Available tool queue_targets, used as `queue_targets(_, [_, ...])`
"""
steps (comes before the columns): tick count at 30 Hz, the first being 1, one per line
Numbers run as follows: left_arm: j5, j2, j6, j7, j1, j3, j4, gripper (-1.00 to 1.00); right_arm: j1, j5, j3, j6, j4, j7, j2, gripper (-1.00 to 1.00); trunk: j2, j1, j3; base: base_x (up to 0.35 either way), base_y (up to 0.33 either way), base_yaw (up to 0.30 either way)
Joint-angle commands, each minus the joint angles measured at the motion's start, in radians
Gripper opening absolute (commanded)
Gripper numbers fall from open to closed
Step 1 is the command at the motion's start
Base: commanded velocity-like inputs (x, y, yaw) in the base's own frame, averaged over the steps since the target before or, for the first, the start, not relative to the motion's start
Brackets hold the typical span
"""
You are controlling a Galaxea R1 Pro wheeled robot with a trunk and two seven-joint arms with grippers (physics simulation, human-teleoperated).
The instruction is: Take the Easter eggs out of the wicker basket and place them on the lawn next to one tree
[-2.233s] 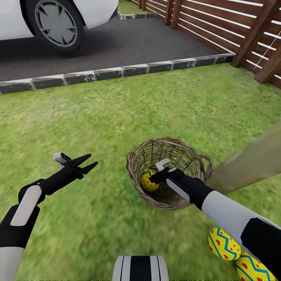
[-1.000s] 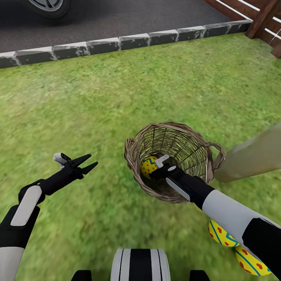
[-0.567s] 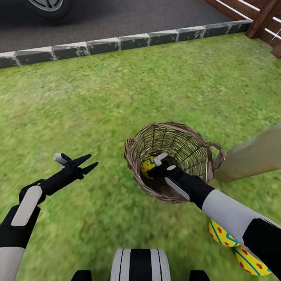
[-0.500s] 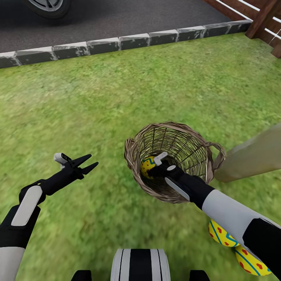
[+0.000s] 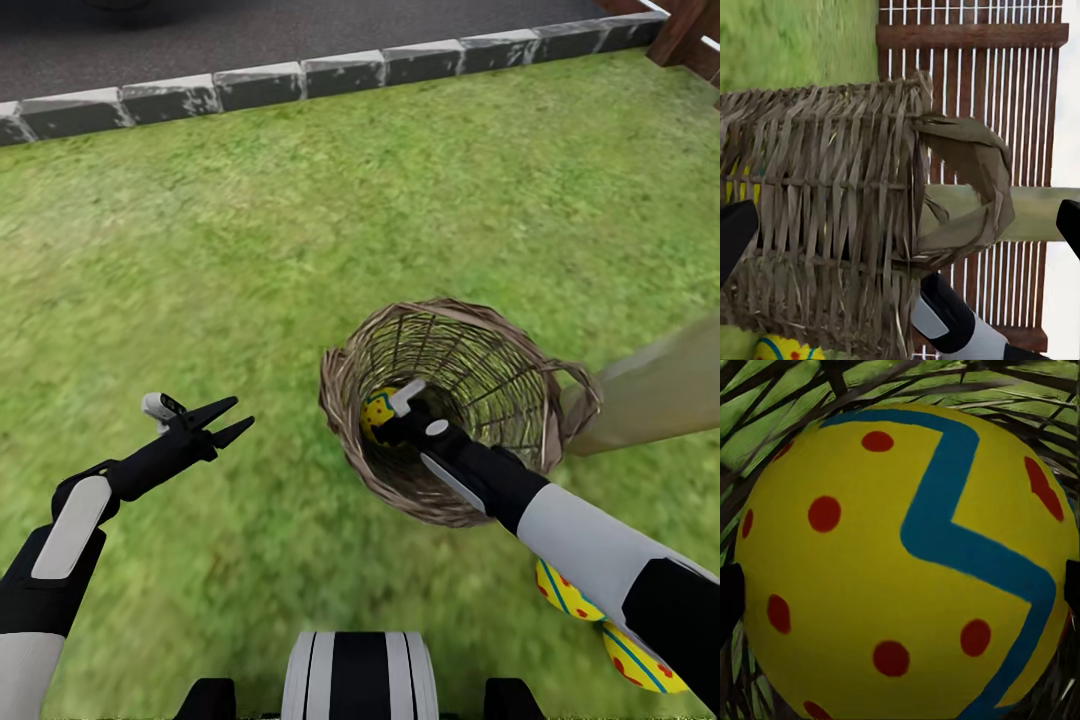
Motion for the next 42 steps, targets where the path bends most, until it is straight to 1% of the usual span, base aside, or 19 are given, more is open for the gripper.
queue_targets(1, [-0.001, 0.000, 0.004, -0.003, -0.001, 0.000, 0.000, 1.00, 0.004, -0.026, 0.007, 0.000, 0.027, -0.006, -0.001, 1.00, 0.000, 0.001, -0.005, 0.000, 0.000, 0.000])
queue_targets(5, [-0.001, 0.000, 0.004, -0.003, -0.001, 0.000, 0.000, 1.00, 0.004, -0.027, 0.007, 0.002, 0.026, -0.004, -0.001, 1.00, -0.001, 0.003, -0.020, 0.000, 0.000, 0.000])
queue_targets(6, [-0.001, 0.000, 0.004, -0.003, -0.001, 0.000, 0.000, 1.00, 0.003, -0.027, 0.007, 0.003, 0.025, -0.004, -0.001, -1.00, -0.001, 0.003, -0.020, 0.000, 0.000, 0.000])
queue_targets(23, [-0.001, -0.001, 0.004, -0.004, 0.000, 0.000, 0.001, 1.00, 0.003, -0.026, 0.007, 0.010, 0.023, -0.004, -0.003, -1.00, -0.001, 0.003, -0.020, 0.000, 0.000, 0.000])
queue_targets(26, [0.000, -0.001, -0.011, -0.004, 0.002, 0.000, 0.000, 1.00, 0.003, -0.026, 0.007, 0.010, 0.023, -0.004, -0.002, -1.00, -0.001, 0.003, -0.020, 0.000, 0.000, 0.000])
queue_targets(34, [0.001, -0.001, -0.017, -0.004, 0.003, 0.000, 0.000, 1.00, 0.003, -0.026, 0.007, 0.011, 0.019, -0.003, -0.003, -1.00, 0.001, -0.001, 0.011, 0.000, 0.000, 0.000])
queue_targets(35, [0.007, 0.002, -0.019, -0.010, 0.008, -0.002, -0.006, 1.00, -0.003, -0.031, 0.010, 0.016, 0.022, -0.004, 0.003, -1.00, 0.001, -0.001, 0.011, 0.000, 0.000, 0.000])
queue_targets(37, [0.008, 0.003, -0.019, -0.014, 0.020, -0.003, -0.010, 1.00, -0.015, -0.032, 0.010, 0.020, 0.023, -0.004, 0.002, -1.00, 0.001, -0.001, 0.011, 0.000, 0.000, 0.000])
queue_targets(42, [0.007, 0.000, -0.019, -0.016, 0.027, 0.025, -0.037, 1.00, -0.014, -0.026, 0.004, 0.048, 0.018, -0.004, 0.000, -1.00, 0.001, -0.001, 0.011, 0.000, 0.000, 0.000])
